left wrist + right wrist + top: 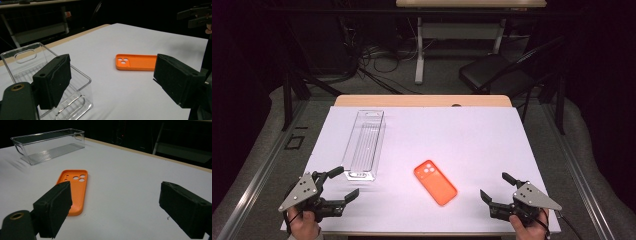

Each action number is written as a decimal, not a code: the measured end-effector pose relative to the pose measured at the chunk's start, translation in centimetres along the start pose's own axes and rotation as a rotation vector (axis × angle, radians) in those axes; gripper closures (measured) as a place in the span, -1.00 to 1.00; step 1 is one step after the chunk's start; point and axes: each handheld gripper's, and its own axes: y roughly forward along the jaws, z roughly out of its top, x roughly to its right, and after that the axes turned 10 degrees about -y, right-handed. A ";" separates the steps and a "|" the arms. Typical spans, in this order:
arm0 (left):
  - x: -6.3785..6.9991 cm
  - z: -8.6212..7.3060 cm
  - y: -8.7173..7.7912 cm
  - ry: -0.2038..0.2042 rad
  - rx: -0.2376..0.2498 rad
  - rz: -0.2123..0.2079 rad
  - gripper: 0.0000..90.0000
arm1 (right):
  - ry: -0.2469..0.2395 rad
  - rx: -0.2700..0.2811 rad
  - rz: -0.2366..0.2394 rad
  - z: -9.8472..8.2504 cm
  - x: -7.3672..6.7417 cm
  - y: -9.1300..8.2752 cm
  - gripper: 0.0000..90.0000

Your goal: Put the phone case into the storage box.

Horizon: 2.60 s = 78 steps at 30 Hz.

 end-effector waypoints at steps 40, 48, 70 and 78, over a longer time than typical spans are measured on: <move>-2.1 2.0 2.9 -0.170 -0.126 -0.037 -0.68 | 0.148 -0.214 0.094 2.7 2.3 4.2 -0.95; -3.0 2.8 3.1 -0.244 -0.134 -0.063 -0.68 | 0.143 -0.227 0.112 4.0 2.3 5.5 -0.88; -5.0 6.4 5.5 -0.251 -0.236 0.042 -0.99 | 0.179 -0.264 0.117 6.9 2.6 8.1 -0.94; -5.3 9.5 6.2 -0.266 -0.179 0.034 -0.90 | 0.158 -0.223 0.118 10.1 3.2 8.7 -0.92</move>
